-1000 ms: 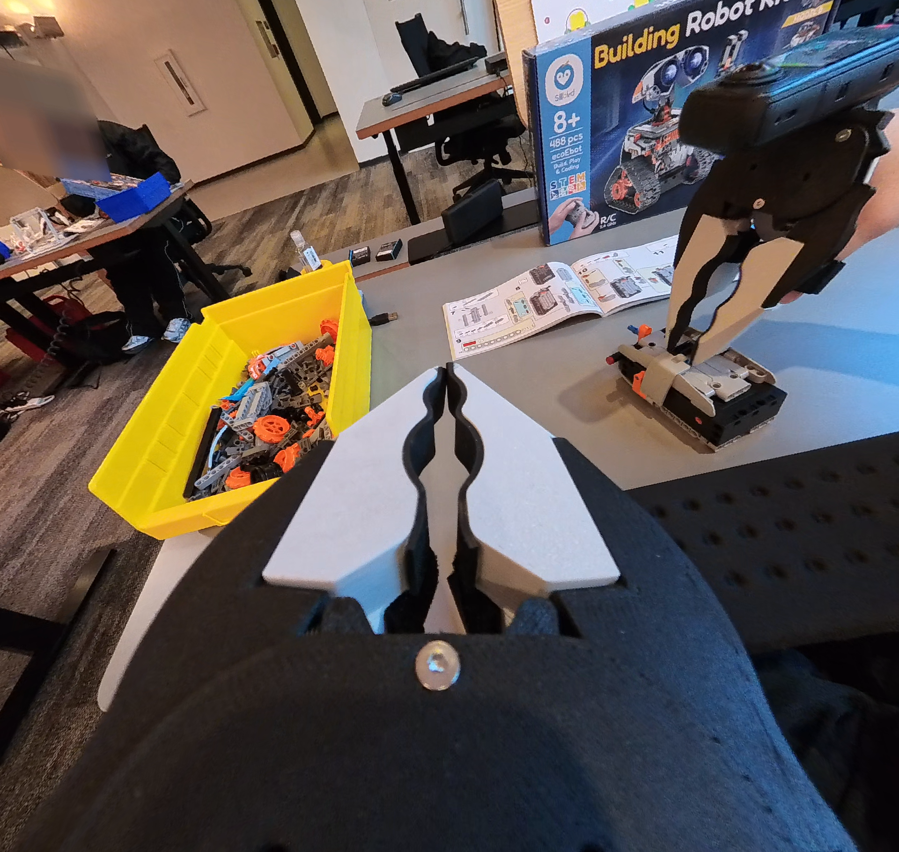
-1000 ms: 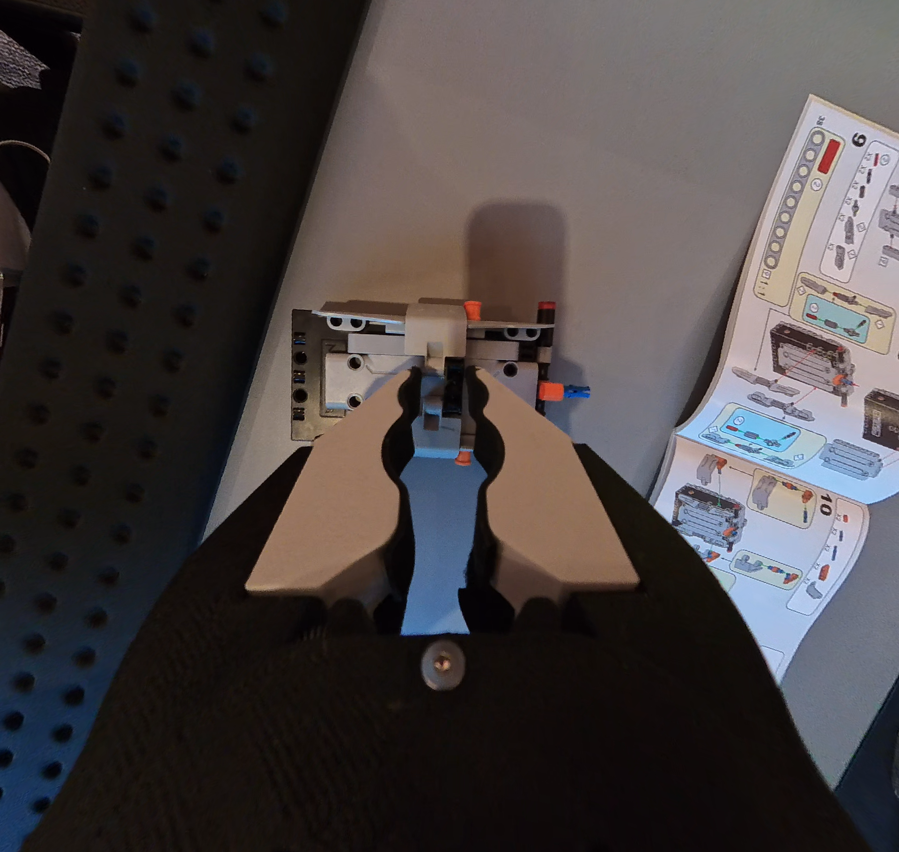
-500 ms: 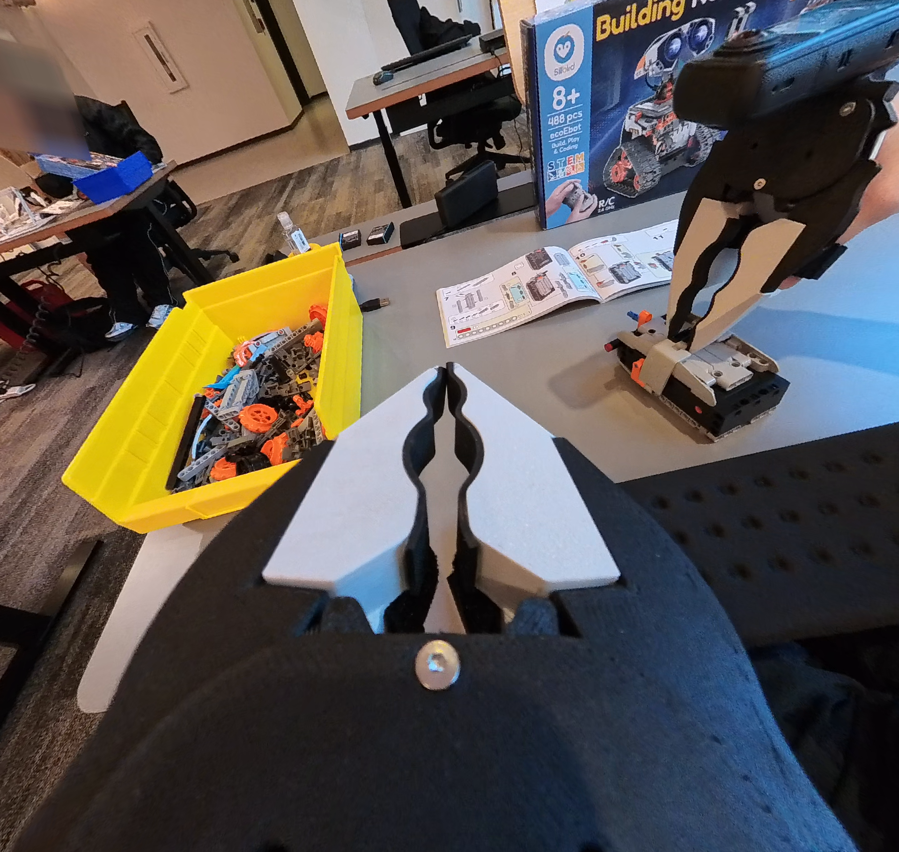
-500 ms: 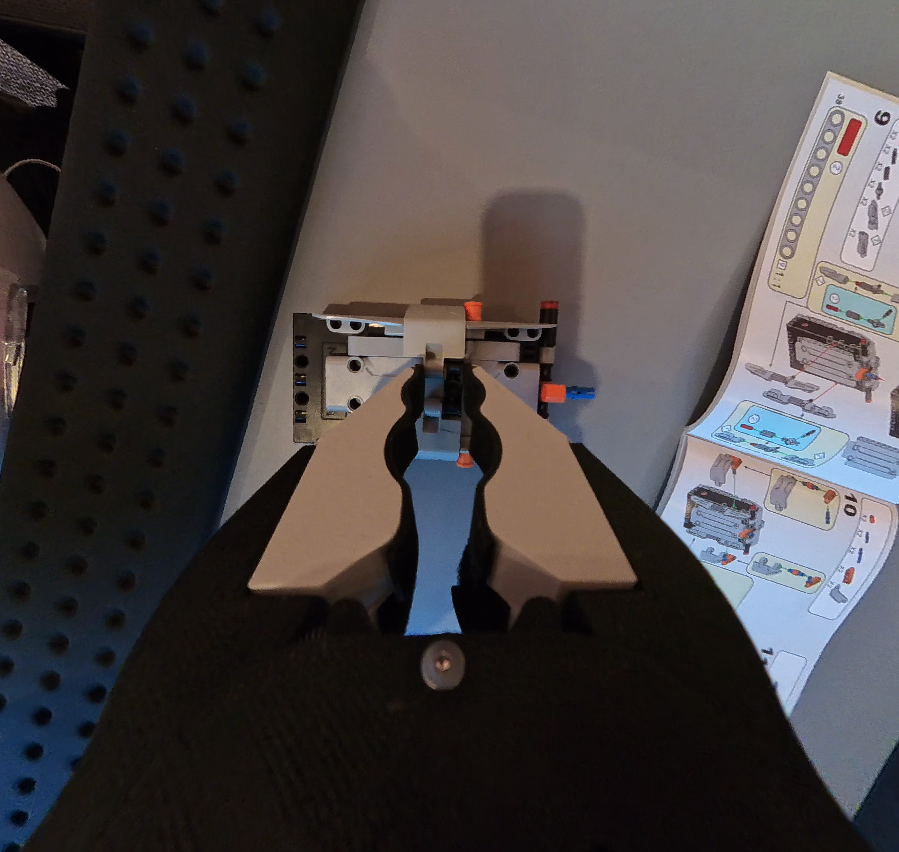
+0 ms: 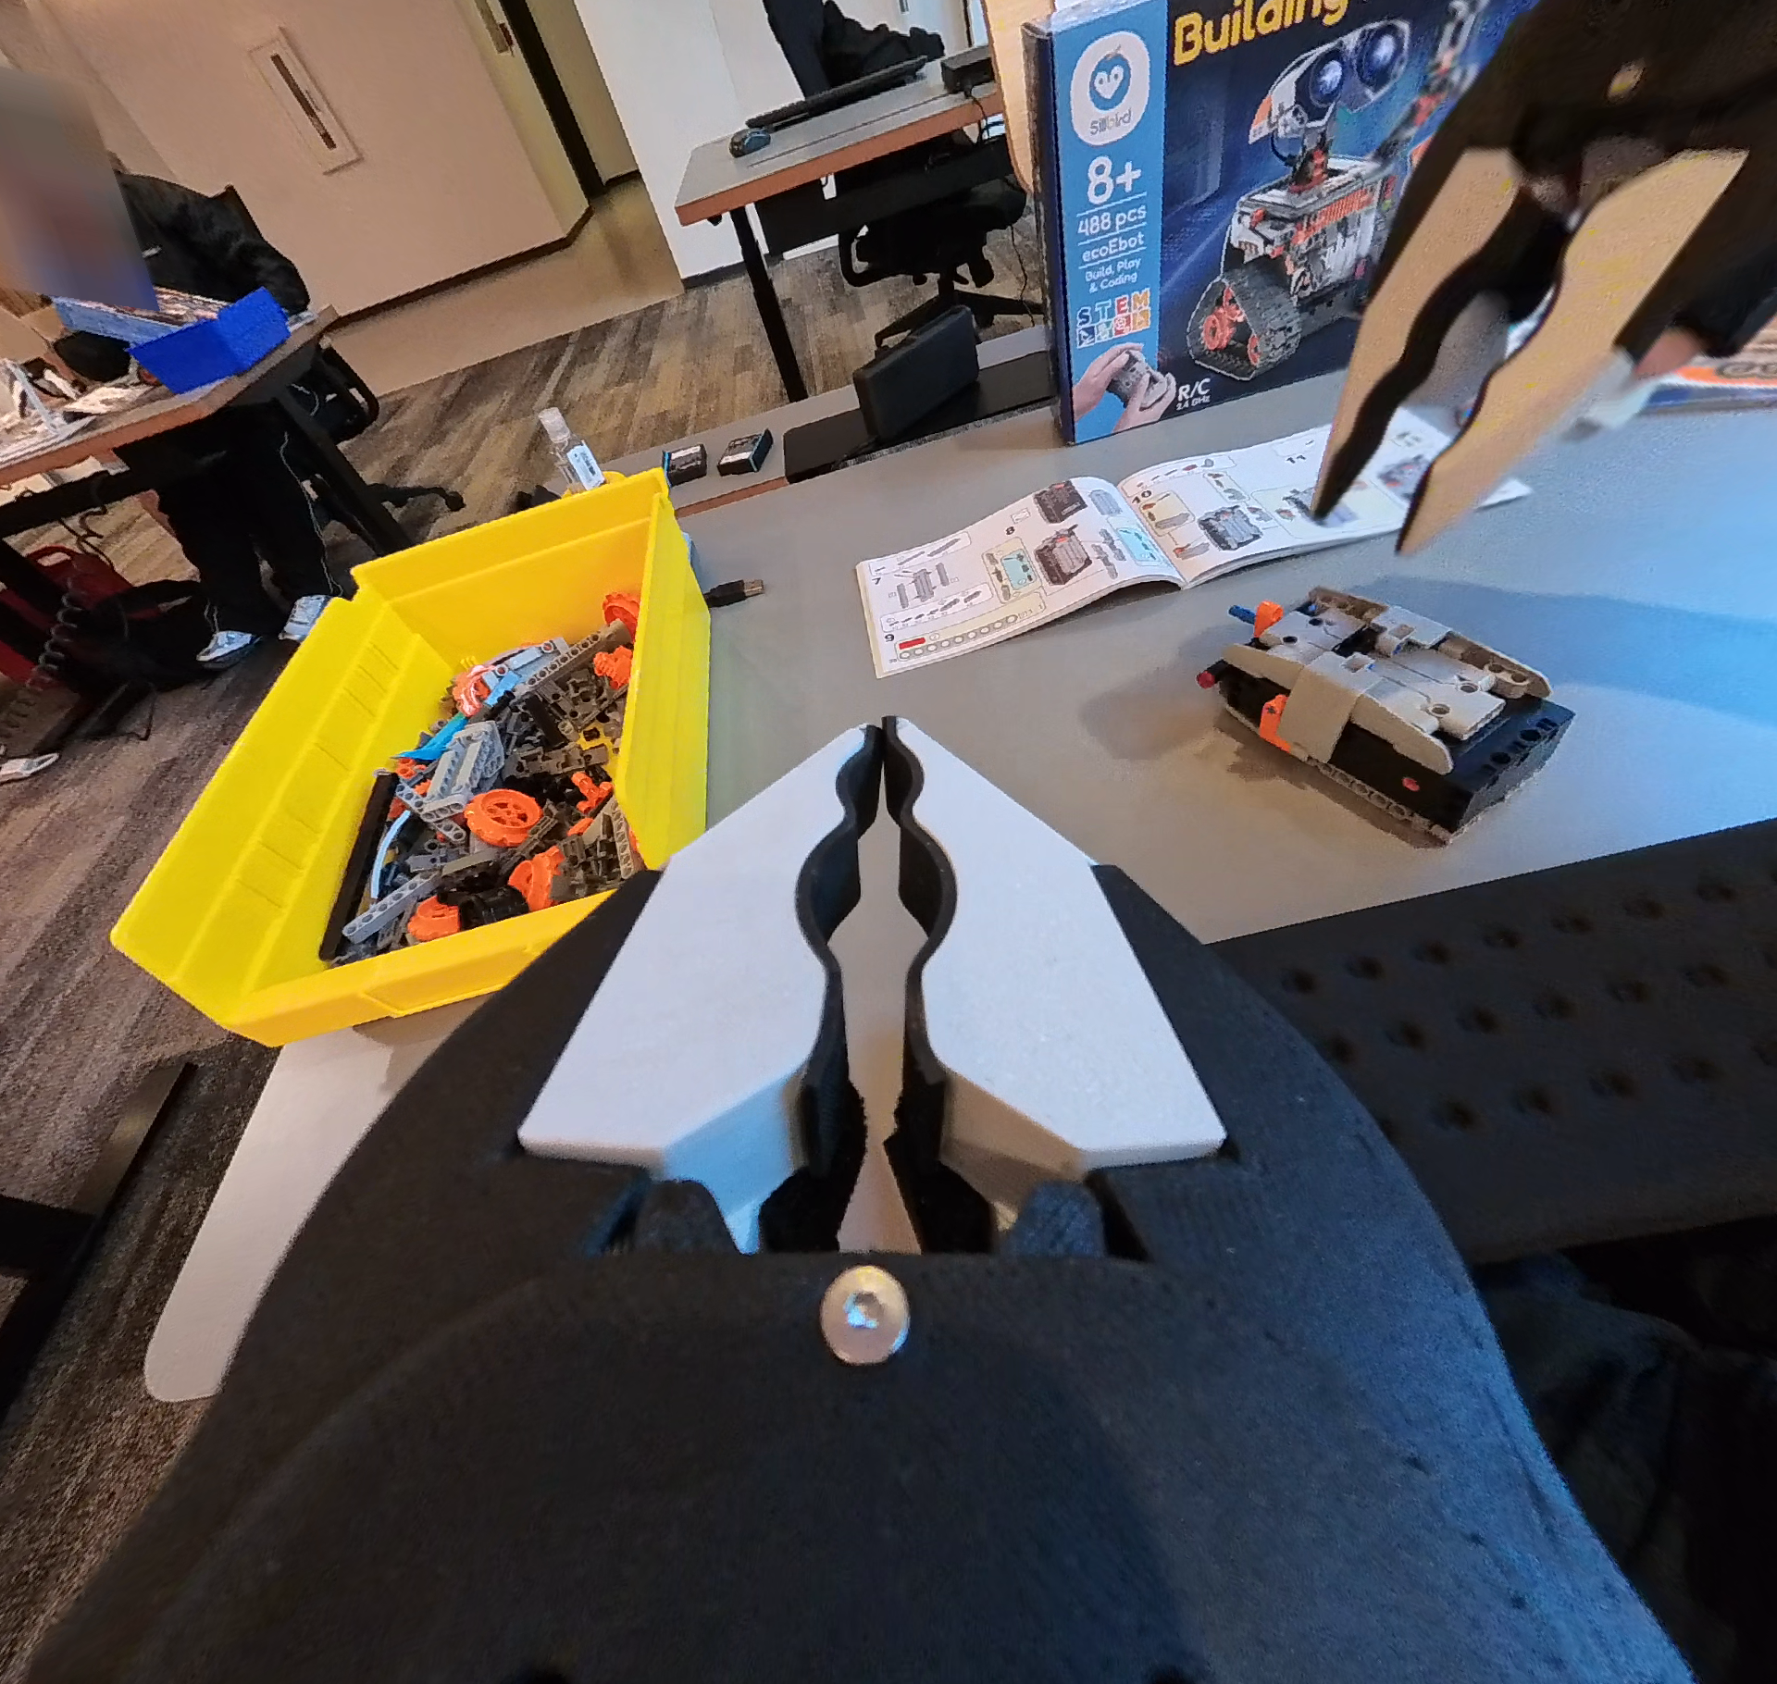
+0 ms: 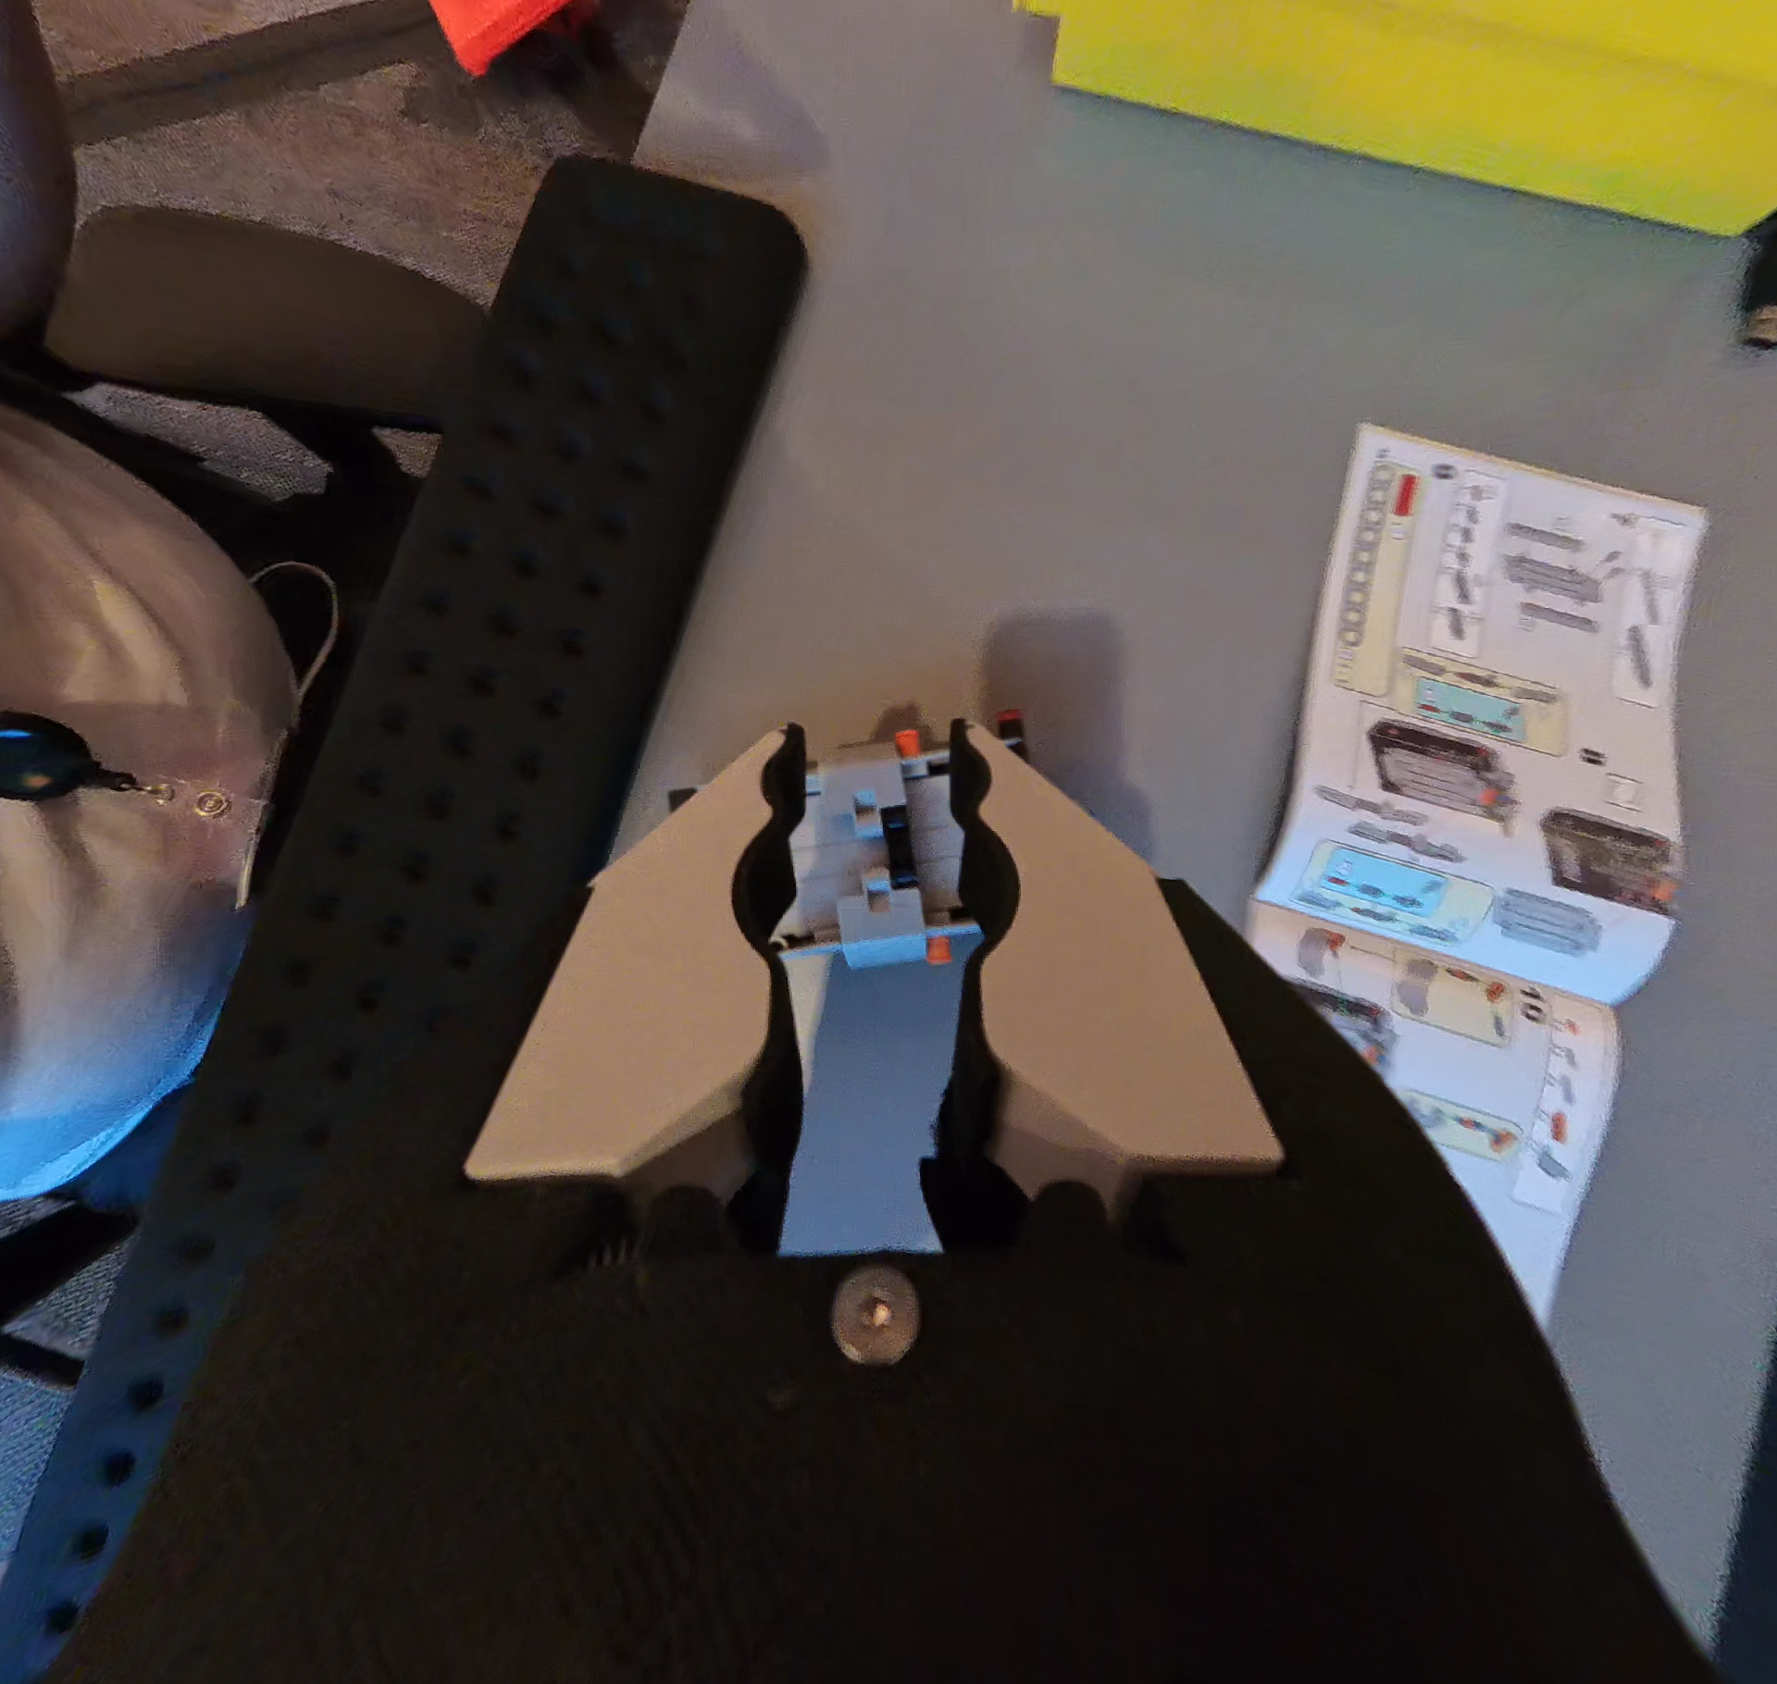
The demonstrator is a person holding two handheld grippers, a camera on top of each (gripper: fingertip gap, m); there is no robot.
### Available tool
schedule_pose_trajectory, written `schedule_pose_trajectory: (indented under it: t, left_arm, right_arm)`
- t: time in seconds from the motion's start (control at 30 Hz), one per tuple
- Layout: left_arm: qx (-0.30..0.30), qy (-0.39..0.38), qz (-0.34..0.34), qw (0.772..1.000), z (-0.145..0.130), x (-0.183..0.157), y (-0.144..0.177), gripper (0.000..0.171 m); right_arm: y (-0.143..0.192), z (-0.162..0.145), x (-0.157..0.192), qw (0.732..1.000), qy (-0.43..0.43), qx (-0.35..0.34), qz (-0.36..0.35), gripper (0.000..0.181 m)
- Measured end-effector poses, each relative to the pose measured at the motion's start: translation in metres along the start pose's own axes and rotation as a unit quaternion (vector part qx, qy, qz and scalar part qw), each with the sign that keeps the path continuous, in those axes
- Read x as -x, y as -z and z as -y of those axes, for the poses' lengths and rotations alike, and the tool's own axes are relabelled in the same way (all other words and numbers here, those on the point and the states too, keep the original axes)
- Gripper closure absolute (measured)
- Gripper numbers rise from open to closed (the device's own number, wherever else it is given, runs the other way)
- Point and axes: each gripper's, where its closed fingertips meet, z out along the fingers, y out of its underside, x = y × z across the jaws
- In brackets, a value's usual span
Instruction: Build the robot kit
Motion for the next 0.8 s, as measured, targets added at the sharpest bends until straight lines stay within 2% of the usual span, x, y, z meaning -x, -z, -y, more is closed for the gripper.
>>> schedule_pose_trajectory:
  t: [0.1,0.23,0.33,0.57,0.8]
  left_arm:
    - [0.002,0.001,-0.004,1.000,-0.001,-0.002,-0.002,0.171]
    - [0.003,-0.002,-0.013,1.000,-0.001,-0.009,-0.006,0.171]
    - [0.007,-0.009,-0.015,1.000,-0.002,-0.012,-0.007,0.171]
    - [0.010,-0.005,-0.015,1.000,-0.004,-0.011,-0.006,0.171]
    - [0.019,-0.008,-0.023,1.000,-0.010,-0.015,-0.011,0.171]
  right_arm:
    - [-0.001,-0.020,-0.004,0.998,0.026,0.050,-0.016,0.149]
    - [-0.027,-0.051,-0.003,0.994,0.039,0.104,-0.015,0.146]
    - [-0.040,-0.056,-0.002,0.994,0.027,0.108,-0.007,0.151]
    - [-0.047,-0.056,0.000,0.994,0.012,0.111,0.012,0.166]
    - [-0.048,-0.054,-0.001,0.994,0.033,0.100,0.004,0.167]
